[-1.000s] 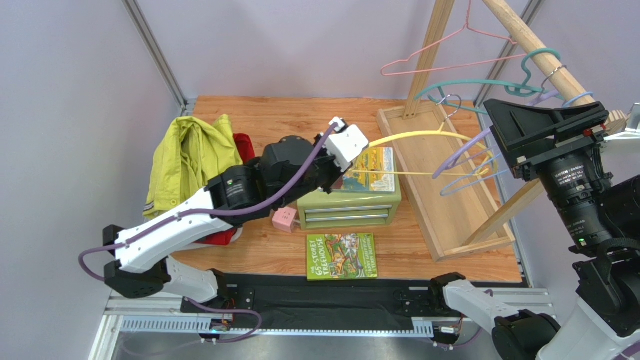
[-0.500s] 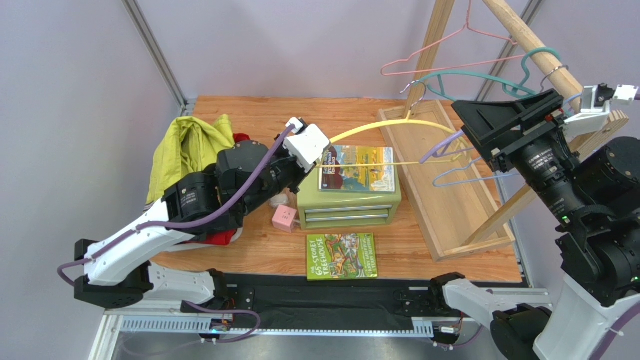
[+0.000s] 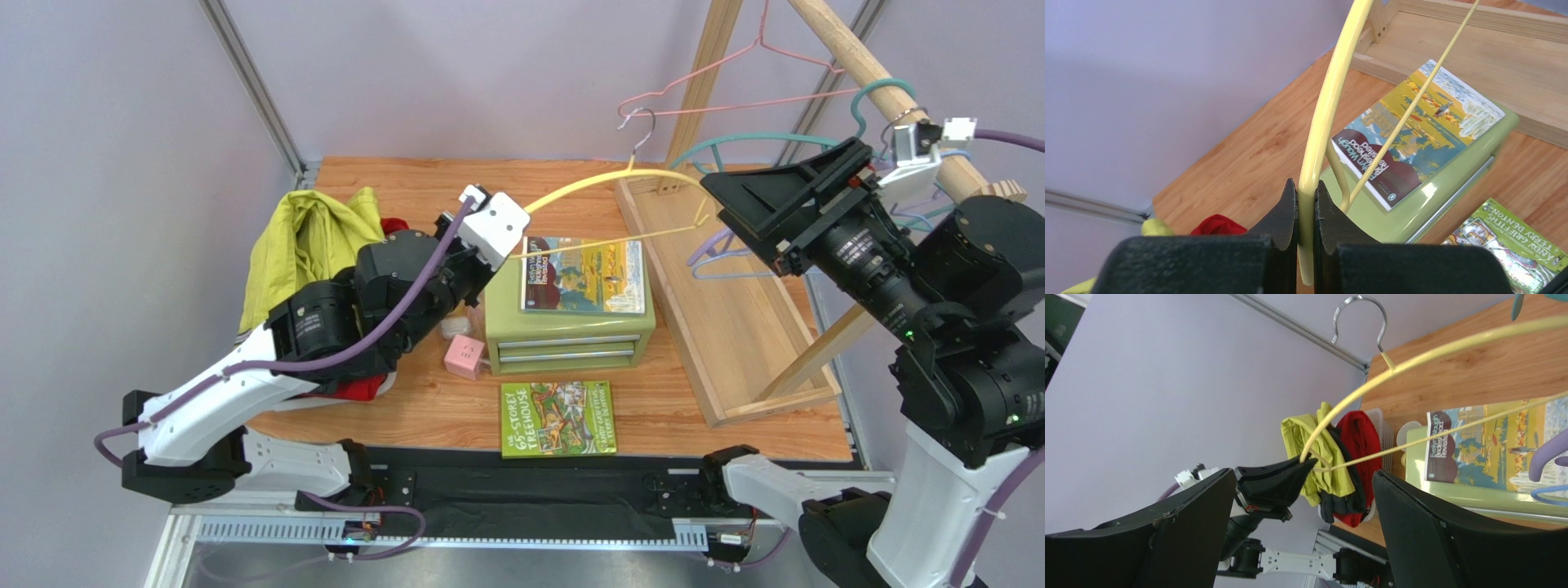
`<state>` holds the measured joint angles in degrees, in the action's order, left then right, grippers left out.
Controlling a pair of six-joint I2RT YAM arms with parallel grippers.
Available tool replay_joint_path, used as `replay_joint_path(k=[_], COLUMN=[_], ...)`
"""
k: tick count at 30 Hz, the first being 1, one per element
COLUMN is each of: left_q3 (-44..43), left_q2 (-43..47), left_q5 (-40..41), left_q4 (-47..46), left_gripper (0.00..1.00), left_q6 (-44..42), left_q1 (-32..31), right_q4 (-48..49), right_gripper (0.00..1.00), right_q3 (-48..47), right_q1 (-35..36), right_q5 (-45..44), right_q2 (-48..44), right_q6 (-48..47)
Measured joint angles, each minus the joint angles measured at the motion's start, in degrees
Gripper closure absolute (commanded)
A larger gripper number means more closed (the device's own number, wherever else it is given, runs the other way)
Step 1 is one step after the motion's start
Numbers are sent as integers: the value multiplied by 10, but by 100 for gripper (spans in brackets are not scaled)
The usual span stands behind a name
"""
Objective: Remove the trousers from the hanger
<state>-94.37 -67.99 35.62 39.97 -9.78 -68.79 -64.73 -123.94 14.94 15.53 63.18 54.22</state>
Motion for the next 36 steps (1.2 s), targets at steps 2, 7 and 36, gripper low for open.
replay_joint_path(k=[2, 7, 36], left_q3=[-28, -78, -198], left_q2=[-3, 2, -70], left_q5=[17, 36, 67], left_q4=[20, 61, 213], left_gripper=[100, 100, 100], left_q6=[-2, -7, -4], left_q1=[0, 2, 66], right_q4=[1, -1, 205], right_gripper=[13, 13, 38], right_q3=[14, 41, 22], right_q1=[1, 48, 373], right_q5=[28, 59, -123], right_q2=[6, 43, 263], right_q6=[0, -1, 28])
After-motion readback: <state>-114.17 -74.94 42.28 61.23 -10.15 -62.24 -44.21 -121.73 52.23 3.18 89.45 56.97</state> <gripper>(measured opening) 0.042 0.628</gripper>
